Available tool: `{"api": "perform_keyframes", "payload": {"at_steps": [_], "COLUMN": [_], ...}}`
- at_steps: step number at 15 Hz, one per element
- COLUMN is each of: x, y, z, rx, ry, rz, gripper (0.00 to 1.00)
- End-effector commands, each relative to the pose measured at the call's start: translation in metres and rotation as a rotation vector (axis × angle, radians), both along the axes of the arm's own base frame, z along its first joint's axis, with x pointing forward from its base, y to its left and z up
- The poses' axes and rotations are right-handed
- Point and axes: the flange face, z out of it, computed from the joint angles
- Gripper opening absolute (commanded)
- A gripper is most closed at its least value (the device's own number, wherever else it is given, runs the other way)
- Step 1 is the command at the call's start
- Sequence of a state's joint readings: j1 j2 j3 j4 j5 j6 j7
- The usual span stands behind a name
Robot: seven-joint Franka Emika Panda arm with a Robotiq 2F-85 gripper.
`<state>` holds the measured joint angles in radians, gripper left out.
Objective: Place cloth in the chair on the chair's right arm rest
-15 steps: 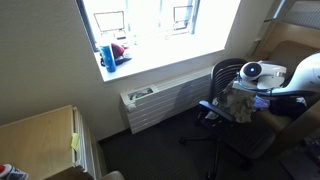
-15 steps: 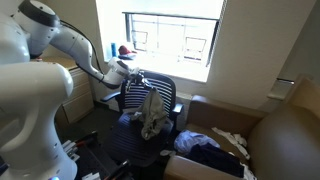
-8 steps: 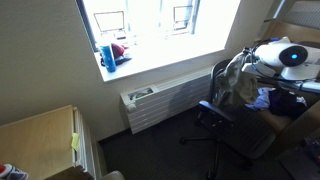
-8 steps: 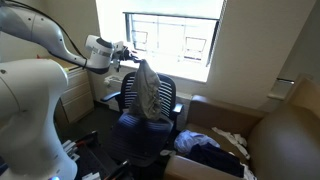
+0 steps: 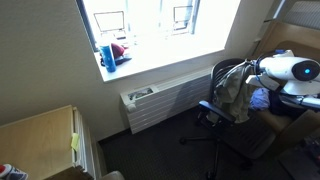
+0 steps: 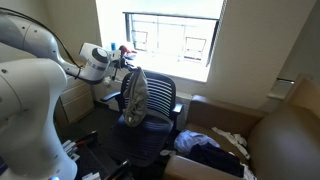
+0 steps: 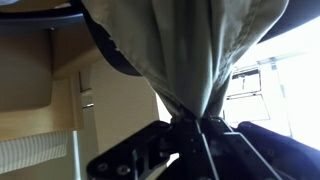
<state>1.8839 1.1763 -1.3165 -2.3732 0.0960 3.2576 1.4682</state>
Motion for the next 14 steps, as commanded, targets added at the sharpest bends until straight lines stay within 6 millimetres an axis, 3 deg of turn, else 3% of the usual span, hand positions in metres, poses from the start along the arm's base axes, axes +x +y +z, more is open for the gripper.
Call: {"api": "perform_keyframes", "payload": {"at_steps": [1,5,8,10,11,14], "x": [0.004,-0.008,-0.015,-0.013,-0.024,-0.019], "y": [0.059,0.152,0.2,0.209,0.206,0.209], "z": [0.037,0.097,0.132,0.134,0.125,0.128], "rx": [-0.056,-0.101,-0.131,-0.141,-0.126,-0.137], "ry": [-0.144,-0.251,-0.295,-0.283,-0.286,-0.288], "rz": [0.095,0.309,0.461,0.471,0.447,0.455], "gripper": [0.02,0.02,0.02,0.02,0.07,0.07]}}
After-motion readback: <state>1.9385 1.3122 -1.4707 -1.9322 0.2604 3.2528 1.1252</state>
